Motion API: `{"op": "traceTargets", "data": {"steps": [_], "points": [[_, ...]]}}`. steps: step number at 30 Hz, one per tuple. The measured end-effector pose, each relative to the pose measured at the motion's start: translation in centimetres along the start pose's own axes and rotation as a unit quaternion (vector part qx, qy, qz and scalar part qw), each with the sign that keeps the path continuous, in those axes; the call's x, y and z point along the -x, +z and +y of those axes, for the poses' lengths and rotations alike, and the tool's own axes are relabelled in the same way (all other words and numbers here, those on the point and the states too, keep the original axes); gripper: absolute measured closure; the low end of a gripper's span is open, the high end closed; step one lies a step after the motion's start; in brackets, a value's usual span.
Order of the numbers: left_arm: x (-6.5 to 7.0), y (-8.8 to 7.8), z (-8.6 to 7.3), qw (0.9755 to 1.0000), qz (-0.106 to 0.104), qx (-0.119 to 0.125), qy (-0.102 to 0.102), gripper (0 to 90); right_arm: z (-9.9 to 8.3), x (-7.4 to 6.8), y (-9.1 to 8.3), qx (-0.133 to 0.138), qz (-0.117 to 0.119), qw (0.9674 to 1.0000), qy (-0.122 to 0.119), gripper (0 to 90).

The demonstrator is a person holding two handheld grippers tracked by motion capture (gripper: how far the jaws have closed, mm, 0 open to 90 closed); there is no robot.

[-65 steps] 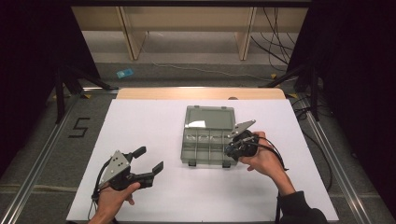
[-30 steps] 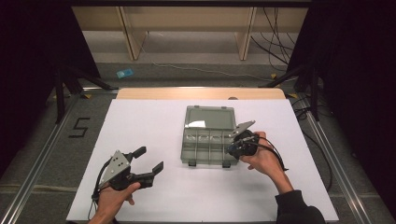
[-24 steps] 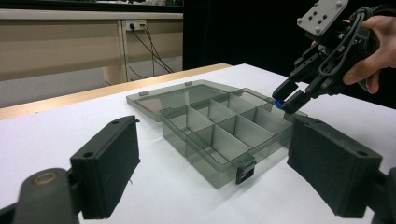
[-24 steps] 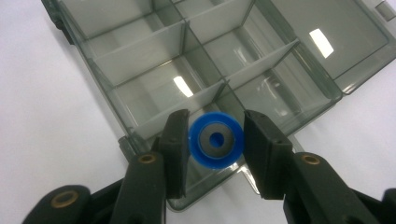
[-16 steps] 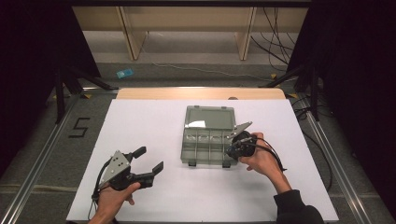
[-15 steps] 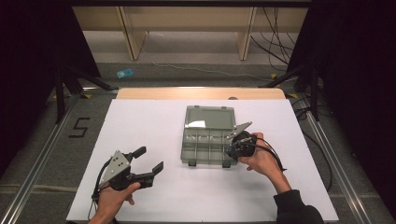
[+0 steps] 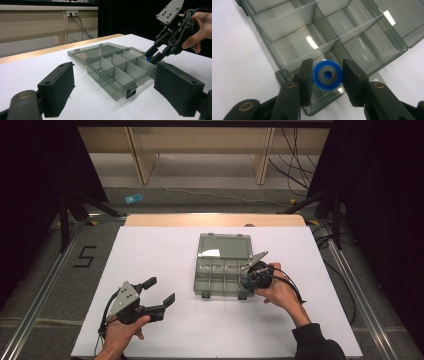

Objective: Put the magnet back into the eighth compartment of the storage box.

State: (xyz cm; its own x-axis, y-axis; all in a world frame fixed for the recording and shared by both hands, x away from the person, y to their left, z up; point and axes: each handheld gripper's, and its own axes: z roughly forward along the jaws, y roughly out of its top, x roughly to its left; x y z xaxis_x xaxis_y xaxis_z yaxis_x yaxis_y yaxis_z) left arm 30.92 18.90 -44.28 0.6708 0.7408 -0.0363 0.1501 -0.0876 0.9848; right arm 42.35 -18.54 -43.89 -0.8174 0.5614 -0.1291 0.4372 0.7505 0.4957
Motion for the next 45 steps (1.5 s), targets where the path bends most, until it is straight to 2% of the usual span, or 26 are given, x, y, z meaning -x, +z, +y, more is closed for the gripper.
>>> {"op": "traceTargets", "data": {"steps": [2, 5, 7, 8, 13, 18, 19, 20, 22, 27, 28, 29, 30, 34, 35, 37, 40, 41, 42, 45], "points": [[0.0, 0.0, 0.0, 1.0000, 0.000, -0.001, 0.001, 16.2, 0.0, 0.0, 0.0, 0.001, 0.001, 1.0000, 0.001, 60.5], [0.0, 0.0, 0.0, 1.0000, 0.000, -0.001, 0.000, 16.2, 0.0, 0.0, 0.0, 0.004, 0.005, 1.0000, 0.007, 52.8], [0.0, 0.0, 0.0, 1.0000, 0.000, 0.000, 0.001, 16.2, 0.1, 0.0, 0.0, 0.007, 0.005, 0.9999, 0.007, 51.9], [0.0, 0.0, 0.0, 1.0000, 0.000, 0.000, 0.001, 16.2, 0.1, 0.0, -0.3, 0.011, 0.007, 0.9998, 0.015, 50.1], [0.0, 0.0, 0.0, 1.0000, 0.000, 0.000, 0.000, 16.2, 0.2, 0.1, -0.5, 0.020, 0.007, 0.9997, 0.016, 47.8], [0.0, 0.0, 0.0, 1.0000, -0.001, 0.001, 0.000, 16.2, 0.2, 0.1, -1.0, 0.031, -0.004, 0.9991, 0.028, 44.7], [0.0, 0.0, 0.0, 1.0000, -0.001, 0.000, 0.001, 16.2, 0.2, 0.2, -1.0, 0.036, -0.001, 0.9991, 0.021, 44.0], [0.0, 0.0, 0.0, 1.0000, -0.001, 0.000, 0.000, 16.2, 0.3, 0.1, -1.0, 0.038, -0.004, 0.9988, 0.029, 43.3], [0.0, 0.1, 0.0, 1.0000, -0.003, 0.004, -0.001, 16.2, 0.4, 0.1, -1.2, 0.041, -0.003, 0.9987, 0.031, 41.8], [0.0, 0.1, -0.1, 0.9999, -0.005, 0.006, -0.007, 16.2, 0.5, 0.0, -1.6, 0.057, -0.003, 0.9977, 0.037, 37.8], [0.0, 0.0, 0.0, 1.0000, 0.000, 0.001, 0.000, 16.2, 0.6, -0.2, -1.8, 0.058, -0.004, 0.9974, 0.042, 37.4], [0.0, 0.0, 0.0, 1.0000, -0.001, 0.000, 0.000, 16.2, 0.6, -0.3, -1.7, 0.077, -0.011, 0.9961, 0.043, 36.1], [0.0, 0.1, -0.1, 0.9999, -0.005, 0.005, -0.007, 16.2, 0.6, -0.3, -1.7, 0.077, -0.011, 0.9961, 0.043, 36.1], [0.1, 0.1, -0.1, 0.9999, -0.005, 0.007, -0.009, 16.2, 0.8, -0.4, -2.1, 0.090, -0.010, 0.9949, 0.045, 35.5], [0.0, 0.0, 0.0, 1.0000, -0.002, 0.002, -0.001, 16.2, 0.8, -0.5, -2.1, 0.094, -0.008, 0.9945, 0.046, 35.2], [0.1, 0.1, -0.1, 0.9999, -0.005, 0.006, -0.010, 16.2, 0.9, -0.7, -2.3, 0.096, -0.004, 0.9942, 0.050, 34.4], [0.0, 0.1, 0.0, 1.0000, -0.004, 0.005, -0.005, 16.2, 0.9, -0.9, -2.5, 0.101, -0.004, 0.9939, 0.045, 33.4], [0.0, 0.0, 0.0, 1.0000, -0.003, 0.002, 0.000, 16.2, 1.0, -0.9, -2.8, 0.095, 0.005, 0.9945, 0.044, 33.4], [0.0, 0.0, 0.0, 1.0000, -0.001, -0.001, 0.001, 16.2, 1.0, -1.1, -2.7, 0.105, -0.003, 0.9933, 0.047, 33.1], [0.0, 0.0, 0.0, 1.0000, -0.001, -0.001, -0.001, 16.2, 1.0, -1.3, -3.1, 0.106, 0.008, 0.9933, 0.047, 31.8]]}}
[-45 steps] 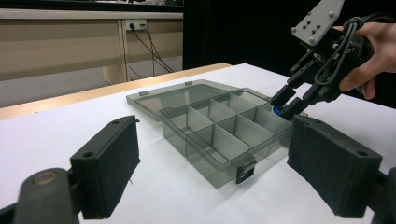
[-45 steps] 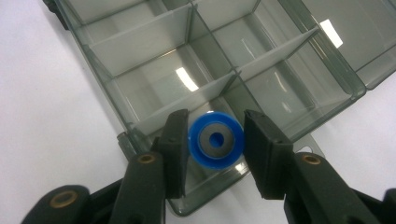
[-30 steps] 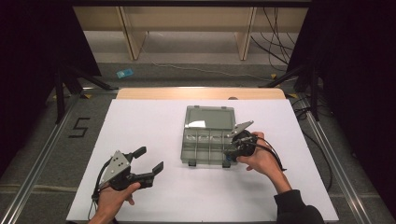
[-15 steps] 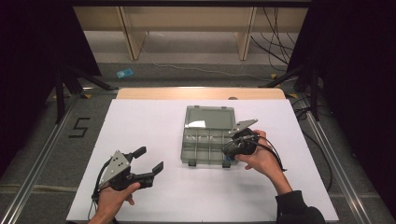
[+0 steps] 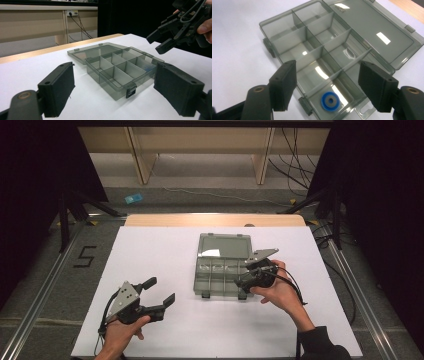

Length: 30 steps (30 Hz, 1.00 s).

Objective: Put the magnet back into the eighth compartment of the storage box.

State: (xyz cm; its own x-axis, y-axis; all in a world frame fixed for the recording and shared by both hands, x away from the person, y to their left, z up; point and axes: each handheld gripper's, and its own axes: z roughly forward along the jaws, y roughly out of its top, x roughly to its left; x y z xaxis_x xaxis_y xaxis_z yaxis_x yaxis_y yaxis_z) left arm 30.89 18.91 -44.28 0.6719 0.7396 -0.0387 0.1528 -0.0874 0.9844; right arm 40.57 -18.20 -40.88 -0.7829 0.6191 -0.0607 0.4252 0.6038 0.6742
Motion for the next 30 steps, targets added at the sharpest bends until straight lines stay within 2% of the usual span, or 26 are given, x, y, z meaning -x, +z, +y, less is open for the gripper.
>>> {"op": "traceTargets", "data": {"steps": [2, 3, 4, 7, 8, 9, 10, 11, 13, 14, 15, 20, 22, 24, 25, 26, 27, 30], "points": [[0.0, 0.1, 0.0, 1.0000, 0.000, 0.003, -0.003, 16.2, 0.0, -0.3, 0.0, 0.012, -0.007, 0.9999, 0.004, 31.7], [0.0, 0.0, 0.0, 1.0000, 0.000, 0.000, 0.002, 16.2, 0.1, -0.4, -0.2, 0.020, -0.005, 0.9998, 0.000, 31.5], [0.0, 0.1, 0.0, 1.0000, 0.000, 0.002, -0.002, 16.2, 0.1, -0.5, -0.3, 0.024, -0.003, 0.9997, 0.001, 31.2], [0.1, 0.1, 0.0, 1.0000, -0.001, 0.002, -0.005, 16.2, 0.1, -0.6, -0.5, 0.019, 0.005, 0.9998, 0.001, 31.0], [0.1, 0.1, 0.0, 1.0000, -0.001, 0.002, -0.004, 16.2, 0.1, -0.8, -0.5, 0.026, 0.000, 0.9997, 0.002, 30.9], [0.1, 0.1, 0.0, 1.0000, -0.001, 0.001, -0.004, 16.2, 0.1, -0.9, -0.5, 0.025, 0.008, 0.9997, 0.000, 30.9], [0.1, 0.1, 0.0, 1.0000, -0.001, 0.003, -0.005, 16.2, 0.1, -1.1, -0.4, 0.033, 0.003, 0.9994, 0.001, 30.8], [0.1, 0.1, 0.0, 1.0000, -0.001, 0.002, -0.006, 16.2, 0.1, -1.3, -0.5, 0.025, 0.014, 0.9996, 0.001, 30.7], [0.0, 0.0, 0.0, 1.0000, -0.001, -0.001, 0.001, 16.2, 0.1, -1.5, -0.4, 0.031, 0.008, 0.9995, 0.001, 30.7], [0.1, 0.1, 0.0, 1.0000, -0.001, 0.002, -0.004, 16.2, 0.1, -1.5, -0.4, 0.028, 0.012, 0.9995, -0.002, 30.7], [0.1, 0.1, 0.0, 1.0000, -0.001, 0.002, -0.005, 16.2, 0.1, -1.7, -0.2, 0.040, 0.007, 0.9992, -0.002, 30.8], [0.1, 0.1, 0.0, 1.0000, -0.001, 0.002, -0.003, 16.2, 0.2, -2.1, -0.6, 0.038, 0.020, 0.9991, 0.001, 30.1], [0.1, 0.1, 0.0, 1.0000, -0.002, 0.002, -0.005, 16.2, 0.1, -2.2, -0.4, 0.054, 0.013, 0.9984, -0.007, 29.2], [0.1, 0.1, 0.0, 1.0000, -0.002, 0.001, -0.006, 16.2, 0.1, -2.3, -0.7, 0.042, 0.023, 0.9988, 0.000, 28.6], [0.1, 0.1, 0.0, 1.0000, -0.002, 0.001, -0.006, 16.2, 0.0, -2.4, -0.6, 0.052, 0.016, 0.9985, 0.004, 28.6], [0.1, 0.1, 0.0, 1.0000, -0.002, 0.001, -0.005, 16.3, 0.0, -2.4, -0.8, 0.046, 0.021, 0.9987, 0.003, 28.5], [0.1, 0.1, 0.0, 1.0000, -0.002, 0.001, -0.006, 16.3, -0.1, -2.6, -0.7, 0.057, 0.017, 0.9982, 0.002, 28.6], [0.2, 0.1, 0.0, 1.0000, -0.002, 0.001, -0.006, 16.3, -0.1, -2.7, -0.9, 0.049, 0.023, 0.9985, 0.004, 28.6]]}}
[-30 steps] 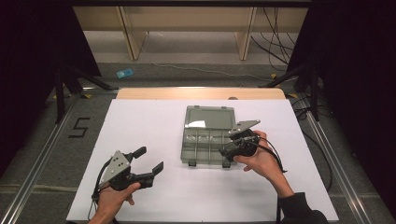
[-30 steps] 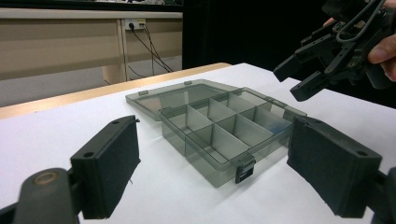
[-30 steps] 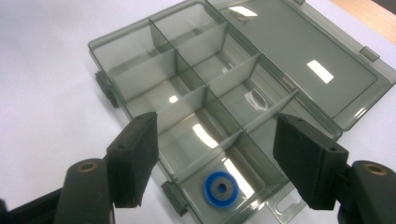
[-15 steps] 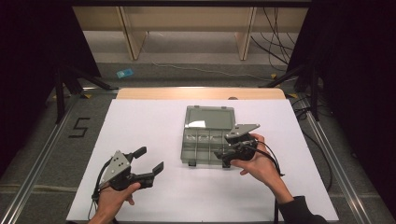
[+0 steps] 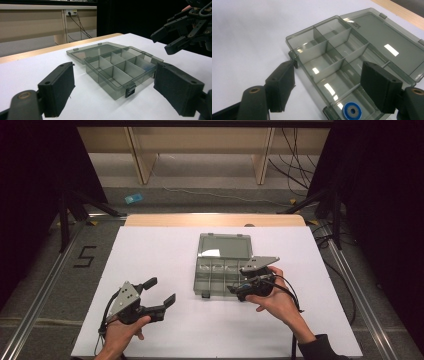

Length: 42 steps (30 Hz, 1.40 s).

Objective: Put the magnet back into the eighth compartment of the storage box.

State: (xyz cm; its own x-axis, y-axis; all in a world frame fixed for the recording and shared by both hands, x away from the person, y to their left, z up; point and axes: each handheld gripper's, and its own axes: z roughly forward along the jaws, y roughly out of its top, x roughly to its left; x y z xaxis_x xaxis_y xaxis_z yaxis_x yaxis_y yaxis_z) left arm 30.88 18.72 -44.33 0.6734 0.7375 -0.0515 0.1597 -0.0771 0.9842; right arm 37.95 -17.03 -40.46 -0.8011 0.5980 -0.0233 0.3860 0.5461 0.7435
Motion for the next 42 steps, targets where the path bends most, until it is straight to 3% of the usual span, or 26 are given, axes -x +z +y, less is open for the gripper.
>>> {"op": "traceTargets", "data": {"steps": [13, 42], "points": [[0.1, 0.1, -0.1, 1.0000, -0.002, -0.005, -0.002, 16.4, -0.5, -0.9, -0.7, 0.018, 0.010, 0.9998, 0.000, 28.6], [0.1, 0.1, -0.2, 0.9999, -0.007, -0.004, -0.008, 17.1, -1.6, -2.5, -1.6, 0.026, 0.029, 0.9992, -0.006, 28.6]]}}
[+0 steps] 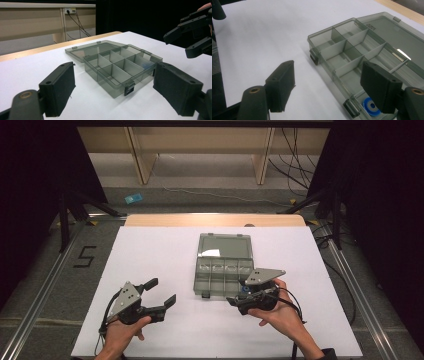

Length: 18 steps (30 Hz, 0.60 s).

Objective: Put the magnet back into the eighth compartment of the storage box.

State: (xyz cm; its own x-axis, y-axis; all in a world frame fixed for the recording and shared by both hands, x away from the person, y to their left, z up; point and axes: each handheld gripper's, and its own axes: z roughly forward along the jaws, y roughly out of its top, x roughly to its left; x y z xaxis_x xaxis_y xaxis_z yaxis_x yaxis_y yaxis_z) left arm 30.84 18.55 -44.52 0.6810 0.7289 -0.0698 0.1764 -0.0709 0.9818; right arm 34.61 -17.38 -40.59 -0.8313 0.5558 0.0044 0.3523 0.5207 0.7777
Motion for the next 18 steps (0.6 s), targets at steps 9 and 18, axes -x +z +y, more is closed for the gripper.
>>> {"op": "traceTargets", "data": {"steps": [9, 18], "points": [[0.01, 0.00, 0.00, 1.0000, 0.000, 0.000, 0.000, 17.0, -0.42, -0.15, -0.26, 0.000, -0.001, 1.0000, 0.002, 28.6], [0.01, 0.00, 0.00, 1.0000, 0.000, 0.000, 0.000, 17.0, -0.67, -0.57, -0.51, 0.007, 0.001, 1.0000, -0.001, 28.6]]}}
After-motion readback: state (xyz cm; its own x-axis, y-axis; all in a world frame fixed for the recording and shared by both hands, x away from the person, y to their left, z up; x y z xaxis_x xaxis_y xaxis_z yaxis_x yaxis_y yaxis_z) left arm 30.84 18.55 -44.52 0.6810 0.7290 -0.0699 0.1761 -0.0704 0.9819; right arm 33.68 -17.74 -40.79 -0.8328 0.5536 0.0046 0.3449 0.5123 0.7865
